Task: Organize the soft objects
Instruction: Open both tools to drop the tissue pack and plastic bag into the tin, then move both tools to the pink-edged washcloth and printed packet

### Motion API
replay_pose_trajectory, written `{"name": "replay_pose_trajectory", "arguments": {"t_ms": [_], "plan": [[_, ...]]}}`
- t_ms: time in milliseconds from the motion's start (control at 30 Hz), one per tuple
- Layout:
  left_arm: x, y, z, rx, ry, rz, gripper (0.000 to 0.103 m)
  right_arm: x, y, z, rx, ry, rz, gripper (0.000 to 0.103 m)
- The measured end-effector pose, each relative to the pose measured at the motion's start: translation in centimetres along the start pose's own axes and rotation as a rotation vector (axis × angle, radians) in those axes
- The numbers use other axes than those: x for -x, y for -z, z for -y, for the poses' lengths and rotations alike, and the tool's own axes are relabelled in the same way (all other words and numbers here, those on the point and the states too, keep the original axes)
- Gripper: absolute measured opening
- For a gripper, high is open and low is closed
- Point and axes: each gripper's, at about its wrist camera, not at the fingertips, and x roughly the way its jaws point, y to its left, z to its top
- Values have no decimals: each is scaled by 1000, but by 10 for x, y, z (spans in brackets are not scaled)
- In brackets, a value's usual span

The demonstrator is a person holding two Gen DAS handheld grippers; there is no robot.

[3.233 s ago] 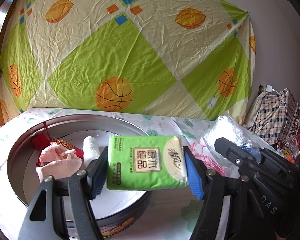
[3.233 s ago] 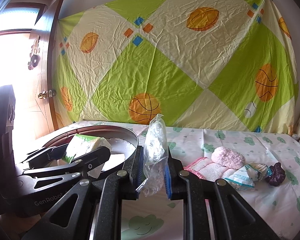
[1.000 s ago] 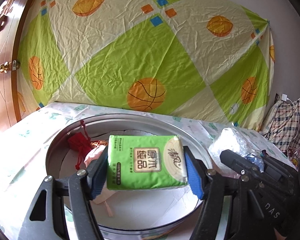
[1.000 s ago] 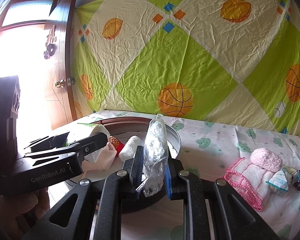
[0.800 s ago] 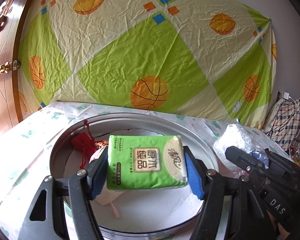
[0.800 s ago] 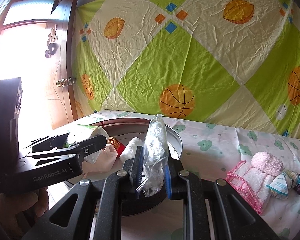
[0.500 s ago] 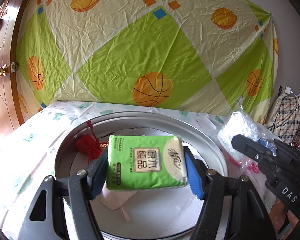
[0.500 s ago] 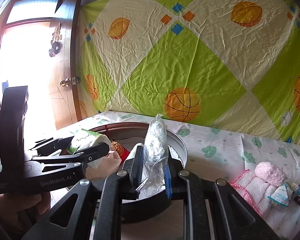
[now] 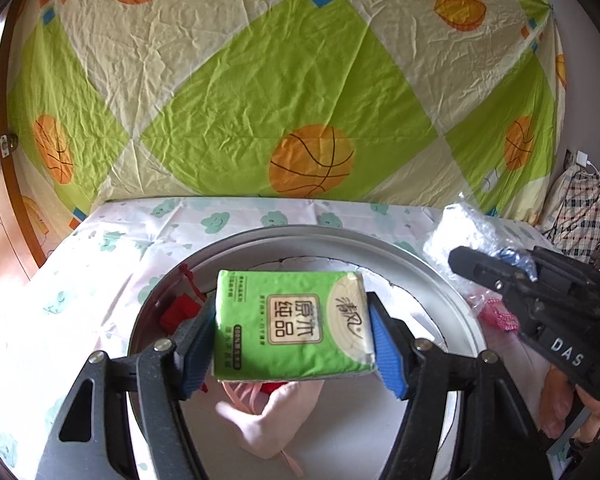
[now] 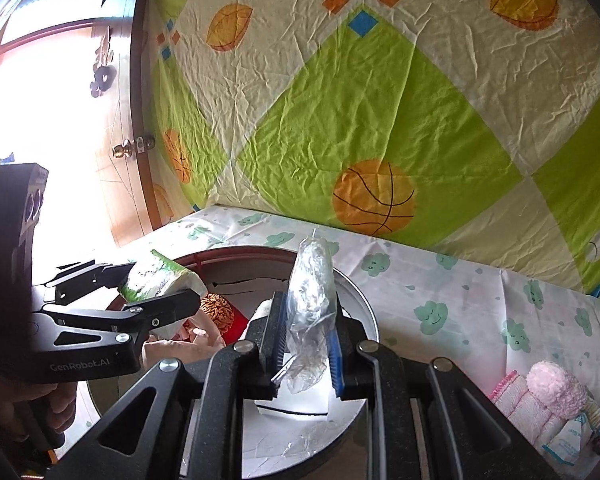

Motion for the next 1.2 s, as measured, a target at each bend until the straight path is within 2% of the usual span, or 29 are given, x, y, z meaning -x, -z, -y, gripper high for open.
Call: {"name": "replay_pose_trajectory", "arguments": {"t_ms": [233, 467, 533, 600, 667, 733, 800, 933, 1033, 1200], "plan": [[-25, -17, -5, -27, -13, -86, 69, -36, -6, 4, 3, 1, -92, 20], [-41, -23, -8, -50, -22, -160, 69, -54, -2, 6, -19, -23, -150, 21], [-45, -24, -9, -59, -32, -181, 70, -55, -1, 8, -28, -24, -149, 29], [-50, -24, -10, -59, -34, -214, 78, -54, 0, 9, -36, -38, -155, 49], [-52, -24, -9, -70, -46, -231, 83, -52, 0, 10, -42, -34, -149, 61], [-52, -23, -6, -89, -69, -245, 91, -43, 1, 14, -55, -22, -132, 64], [-50, -24, -5, -90, -80, -239, 96, -34, 3, 19, -70, -24, -129, 65], [-35, -23, 1, -65, -83, -185, 97, 0, 12, 39, -106, 20, -98, 66], [-21, -22, 18, -62, -52, -126, 99, 29, 23, 62, -147, 75, -58, 72], [-8, -18, 63, -81, 21, -58, 101, 66, 41, 106, -243, 175, -4, 75]]}}
